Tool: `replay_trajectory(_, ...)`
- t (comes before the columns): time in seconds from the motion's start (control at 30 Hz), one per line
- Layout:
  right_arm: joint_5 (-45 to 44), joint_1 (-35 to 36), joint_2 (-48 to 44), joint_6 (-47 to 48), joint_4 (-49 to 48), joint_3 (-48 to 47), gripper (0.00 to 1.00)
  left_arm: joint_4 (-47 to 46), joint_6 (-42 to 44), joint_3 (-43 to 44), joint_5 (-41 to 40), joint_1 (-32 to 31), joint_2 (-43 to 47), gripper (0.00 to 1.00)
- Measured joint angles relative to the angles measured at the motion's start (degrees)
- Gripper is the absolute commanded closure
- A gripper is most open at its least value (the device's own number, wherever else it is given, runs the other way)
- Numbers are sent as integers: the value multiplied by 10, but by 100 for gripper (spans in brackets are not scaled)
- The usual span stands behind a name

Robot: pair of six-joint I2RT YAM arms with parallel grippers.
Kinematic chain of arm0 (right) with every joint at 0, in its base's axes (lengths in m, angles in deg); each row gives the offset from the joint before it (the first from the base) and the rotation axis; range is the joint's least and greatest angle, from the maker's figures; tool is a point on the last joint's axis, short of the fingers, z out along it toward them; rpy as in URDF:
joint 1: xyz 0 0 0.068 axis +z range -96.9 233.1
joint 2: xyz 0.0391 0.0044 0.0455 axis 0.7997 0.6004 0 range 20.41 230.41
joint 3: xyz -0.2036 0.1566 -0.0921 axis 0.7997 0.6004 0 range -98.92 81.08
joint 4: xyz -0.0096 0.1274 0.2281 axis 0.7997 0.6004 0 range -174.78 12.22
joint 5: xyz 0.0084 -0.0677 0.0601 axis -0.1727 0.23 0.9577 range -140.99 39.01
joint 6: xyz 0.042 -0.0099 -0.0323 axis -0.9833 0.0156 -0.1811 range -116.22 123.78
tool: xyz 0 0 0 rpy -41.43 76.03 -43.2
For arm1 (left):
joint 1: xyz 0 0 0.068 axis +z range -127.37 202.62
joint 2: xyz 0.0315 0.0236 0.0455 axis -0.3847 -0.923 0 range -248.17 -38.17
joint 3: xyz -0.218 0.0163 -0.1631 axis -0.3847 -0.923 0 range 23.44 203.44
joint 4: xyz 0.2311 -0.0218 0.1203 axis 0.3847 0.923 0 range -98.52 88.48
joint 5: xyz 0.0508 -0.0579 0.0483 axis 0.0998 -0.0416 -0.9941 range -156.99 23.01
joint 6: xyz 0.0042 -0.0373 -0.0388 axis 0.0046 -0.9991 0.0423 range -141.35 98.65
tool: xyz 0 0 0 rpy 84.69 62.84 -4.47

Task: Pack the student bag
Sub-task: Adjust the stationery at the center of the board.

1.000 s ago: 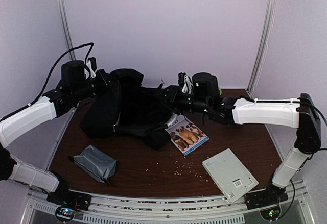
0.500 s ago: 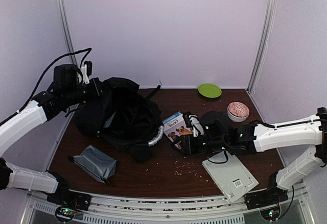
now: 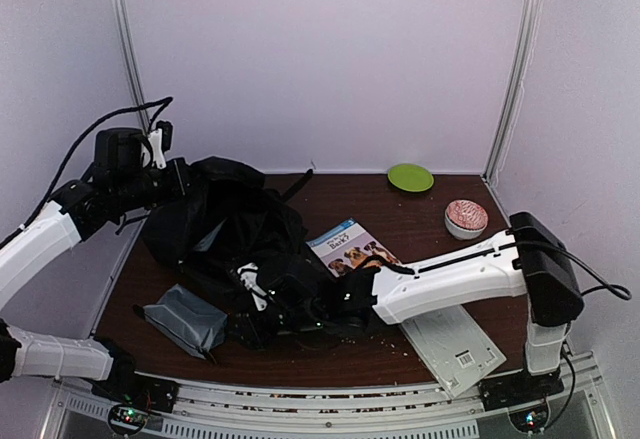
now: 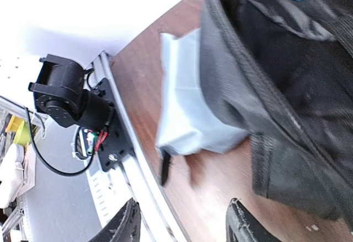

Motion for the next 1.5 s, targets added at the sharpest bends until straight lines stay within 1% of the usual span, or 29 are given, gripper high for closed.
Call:
replay_trajectory(0.13,10,18,53,19,27,-82,45,9,14,-19,-17,1,27,100)
replay_trajectory(0.27,14,37,82,30,51,-130,43,11,27,-31,-25,1,40,100)
replay_trajectory(0.57,5,55,140,34,93,-165,45,-2,33,-43,-18,1,42,100)
replay_trajectory(0.73,-11,54,184,31,119,-209,48,-5,33,-45,-10,1,42,100)
replay_trajectory(0.83,-17,53,192,28,129,-225,52,-5,33,-45,-10,1,42,100)
replay_trajectory(0.87,-20,51,195,24,132,-232,55,-6,33,-46,-10,1,42,100)
replay_trajectory(0.93,-23,50,200,21,134,-244,66,-8,33,-48,-9,1,42,100)
replay_trajectory(1.03,-24,47,204,14,136,-250,75,-11,33,-50,-8,1,42,100)
replay_trajectory(1.13,-24,41,206,9,139,-250,76,-14,33,-53,-7,1,42,100)
replay_trajectory(1.23,-21,39,206,10,141,-250,70,-14,31,-53,-7,1,42,100)
replay_trajectory(1.3,-16,38,206,11,142,-250,69,-15,30,-53,-5,1,40,100)
replay_trajectory(1.4,-9,38,206,11,145,-252,73,-19,29,-53,-5,1,37,100)
replay_trajectory(1.5,2,38,219,13,160,-277,83,-23,28,-53,-4,1,34,100)
